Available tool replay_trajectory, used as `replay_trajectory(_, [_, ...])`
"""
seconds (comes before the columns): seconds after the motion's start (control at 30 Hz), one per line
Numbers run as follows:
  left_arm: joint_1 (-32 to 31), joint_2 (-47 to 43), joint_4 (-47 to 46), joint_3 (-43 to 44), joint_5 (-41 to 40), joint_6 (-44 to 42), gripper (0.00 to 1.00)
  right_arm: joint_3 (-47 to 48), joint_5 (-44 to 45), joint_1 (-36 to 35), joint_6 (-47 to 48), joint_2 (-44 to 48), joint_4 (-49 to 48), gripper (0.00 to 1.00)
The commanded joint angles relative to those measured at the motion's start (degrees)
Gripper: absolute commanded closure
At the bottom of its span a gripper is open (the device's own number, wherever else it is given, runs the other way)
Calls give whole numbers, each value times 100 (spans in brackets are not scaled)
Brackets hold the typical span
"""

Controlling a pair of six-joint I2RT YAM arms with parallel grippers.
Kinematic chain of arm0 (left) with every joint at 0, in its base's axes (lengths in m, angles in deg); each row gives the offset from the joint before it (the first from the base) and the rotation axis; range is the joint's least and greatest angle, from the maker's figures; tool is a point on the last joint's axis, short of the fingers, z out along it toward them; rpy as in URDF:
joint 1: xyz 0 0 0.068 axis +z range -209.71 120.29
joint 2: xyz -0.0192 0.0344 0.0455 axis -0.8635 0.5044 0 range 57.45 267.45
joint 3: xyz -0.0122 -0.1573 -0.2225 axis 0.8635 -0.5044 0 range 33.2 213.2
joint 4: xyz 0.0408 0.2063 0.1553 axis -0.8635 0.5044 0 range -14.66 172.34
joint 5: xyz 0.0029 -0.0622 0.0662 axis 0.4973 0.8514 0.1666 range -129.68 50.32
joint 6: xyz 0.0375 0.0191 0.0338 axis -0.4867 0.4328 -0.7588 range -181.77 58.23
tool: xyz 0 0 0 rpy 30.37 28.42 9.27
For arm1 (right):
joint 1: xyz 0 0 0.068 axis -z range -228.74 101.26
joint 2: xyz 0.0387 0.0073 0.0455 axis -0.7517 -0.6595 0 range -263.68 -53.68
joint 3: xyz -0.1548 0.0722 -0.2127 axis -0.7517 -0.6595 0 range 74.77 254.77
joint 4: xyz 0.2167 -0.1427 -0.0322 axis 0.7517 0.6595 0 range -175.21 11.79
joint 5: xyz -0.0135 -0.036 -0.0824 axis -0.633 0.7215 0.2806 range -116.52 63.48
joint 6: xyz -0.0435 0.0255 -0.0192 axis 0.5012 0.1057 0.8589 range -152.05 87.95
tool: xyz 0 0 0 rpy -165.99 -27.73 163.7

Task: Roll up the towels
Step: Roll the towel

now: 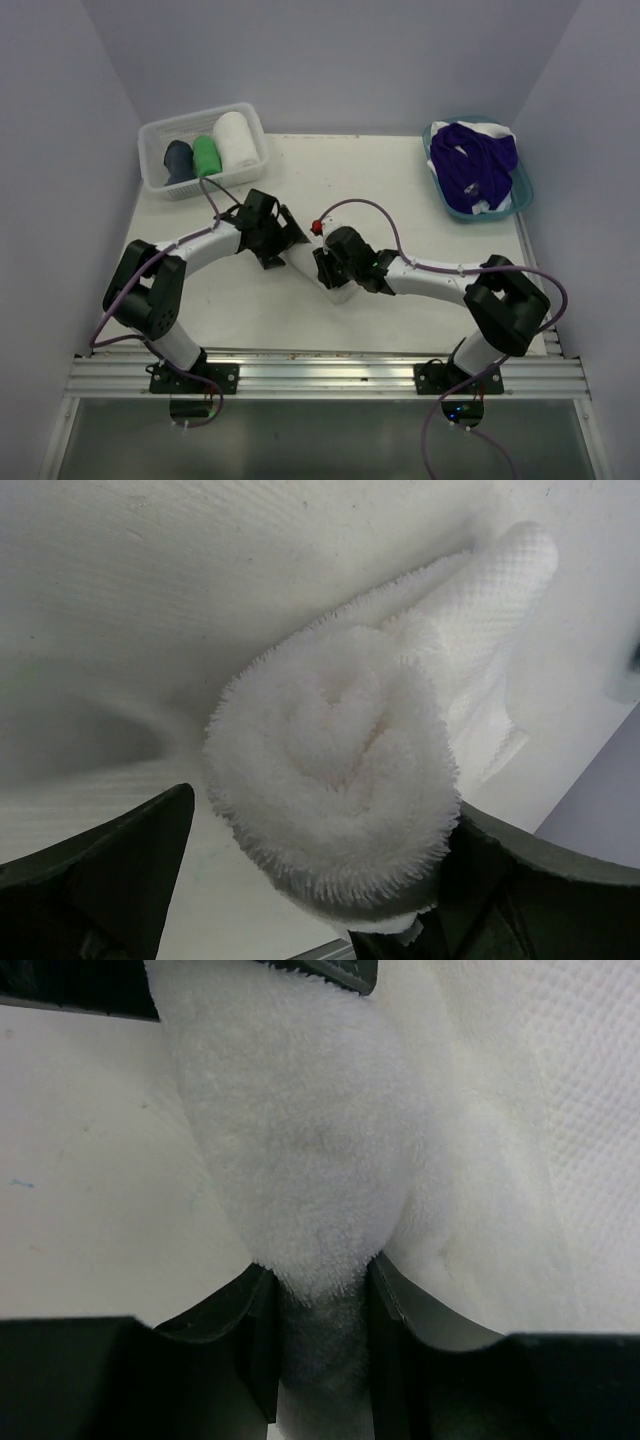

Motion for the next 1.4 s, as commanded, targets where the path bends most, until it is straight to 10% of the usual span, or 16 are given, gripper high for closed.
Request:
replay_trajectory(0.0, [-4,-147,82,-117,127,-176,5,-360,-1279,427,-993,113,-116,86])
replay_trajectory(0.8, [-153,38,-542,-381,224,-300,1,-809,-4682,1764,-2549,-951,-1655,86])
replay_trajectory(1.0, [-241,336,-288,-152,145,-212,26,-712,-4612,1817,-2471,-995,-1331,84])
replay_trajectory(1.17, [-241,635,362,261,127,-422,32,-432,-3805,1800,-1839,-338,-234,42])
replay_trajectory(1.37, [-232,890,398,393,277,-537,35,-19,-1733,1519,-1091,727,1208,22])
